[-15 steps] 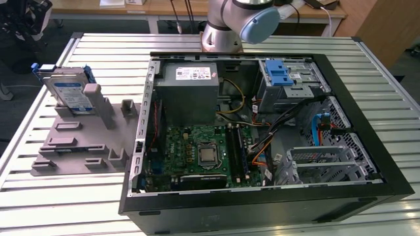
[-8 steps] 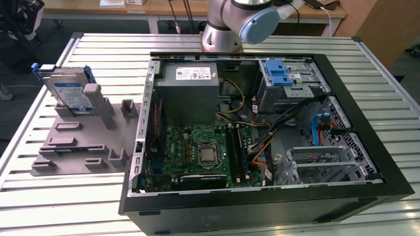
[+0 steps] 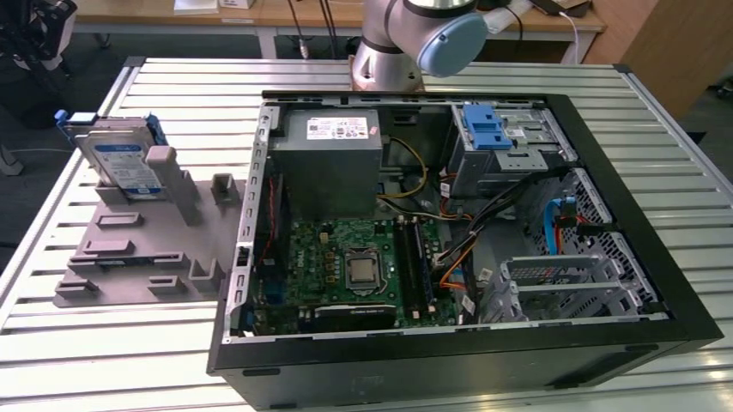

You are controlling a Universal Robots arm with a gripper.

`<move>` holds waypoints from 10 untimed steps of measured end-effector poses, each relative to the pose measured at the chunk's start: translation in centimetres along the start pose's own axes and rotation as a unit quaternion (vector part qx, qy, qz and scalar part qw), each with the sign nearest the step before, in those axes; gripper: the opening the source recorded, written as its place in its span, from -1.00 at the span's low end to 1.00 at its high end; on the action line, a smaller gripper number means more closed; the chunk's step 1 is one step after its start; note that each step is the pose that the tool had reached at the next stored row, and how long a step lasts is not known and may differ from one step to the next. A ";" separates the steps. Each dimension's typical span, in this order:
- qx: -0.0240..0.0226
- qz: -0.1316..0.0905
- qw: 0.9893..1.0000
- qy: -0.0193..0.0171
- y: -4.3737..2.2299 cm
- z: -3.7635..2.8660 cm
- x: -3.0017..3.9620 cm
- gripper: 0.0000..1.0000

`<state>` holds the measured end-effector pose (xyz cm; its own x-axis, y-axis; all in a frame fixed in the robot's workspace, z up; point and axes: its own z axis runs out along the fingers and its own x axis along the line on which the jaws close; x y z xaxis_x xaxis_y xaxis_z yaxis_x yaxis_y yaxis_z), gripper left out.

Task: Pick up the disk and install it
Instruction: 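Pick up the disk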

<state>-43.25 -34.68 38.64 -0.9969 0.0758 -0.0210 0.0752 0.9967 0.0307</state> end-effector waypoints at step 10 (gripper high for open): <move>0.000 -0.007 1.000 0.000 0.00 -0.01 0.02 -0.79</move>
<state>-43.26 -34.67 38.64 -0.9979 0.0609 -0.0209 0.0603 0.9977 0.0307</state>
